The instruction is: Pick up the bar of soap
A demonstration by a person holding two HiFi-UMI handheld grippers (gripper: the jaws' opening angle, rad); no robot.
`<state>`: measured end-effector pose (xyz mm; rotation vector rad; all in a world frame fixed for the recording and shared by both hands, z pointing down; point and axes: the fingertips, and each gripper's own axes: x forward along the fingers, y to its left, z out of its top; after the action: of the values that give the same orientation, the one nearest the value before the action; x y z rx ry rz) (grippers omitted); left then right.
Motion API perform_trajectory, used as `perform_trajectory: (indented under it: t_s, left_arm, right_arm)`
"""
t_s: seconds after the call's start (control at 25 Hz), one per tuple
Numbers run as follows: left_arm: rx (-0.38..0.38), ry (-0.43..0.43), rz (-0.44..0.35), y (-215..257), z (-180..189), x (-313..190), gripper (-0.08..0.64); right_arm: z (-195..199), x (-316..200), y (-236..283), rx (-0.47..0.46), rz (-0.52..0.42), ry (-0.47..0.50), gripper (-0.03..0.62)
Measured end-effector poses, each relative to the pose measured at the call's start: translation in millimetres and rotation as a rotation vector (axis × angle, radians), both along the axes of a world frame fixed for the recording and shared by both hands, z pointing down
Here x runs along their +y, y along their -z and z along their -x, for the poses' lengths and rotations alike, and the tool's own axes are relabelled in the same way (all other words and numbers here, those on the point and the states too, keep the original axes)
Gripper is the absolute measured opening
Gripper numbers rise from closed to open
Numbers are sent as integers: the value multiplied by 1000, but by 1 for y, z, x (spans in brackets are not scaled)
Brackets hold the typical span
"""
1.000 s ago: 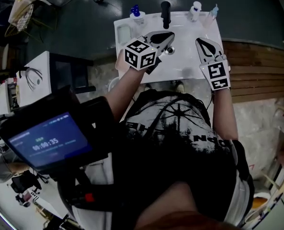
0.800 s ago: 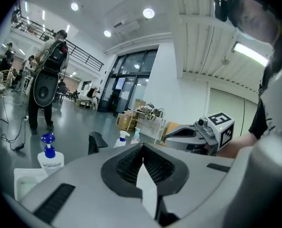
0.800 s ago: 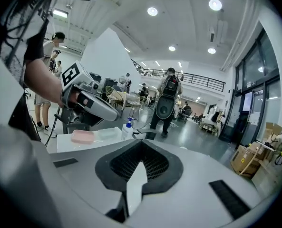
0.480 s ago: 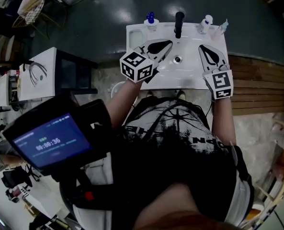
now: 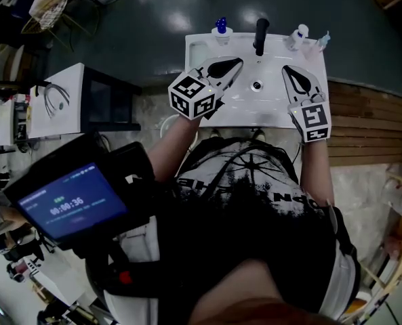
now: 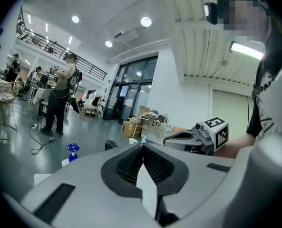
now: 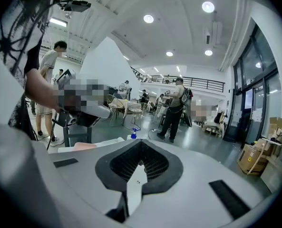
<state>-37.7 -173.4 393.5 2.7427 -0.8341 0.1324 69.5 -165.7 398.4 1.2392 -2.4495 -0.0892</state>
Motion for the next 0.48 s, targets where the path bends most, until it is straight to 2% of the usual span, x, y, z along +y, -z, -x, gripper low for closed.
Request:
perform_trajectory:
  t_s: [0.48]
  left_arm:
    - [26, -6, 7, 2, -5, 0, 12]
  right_arm:
    - [-5, -1, 3, 35, -18, -9, 14]
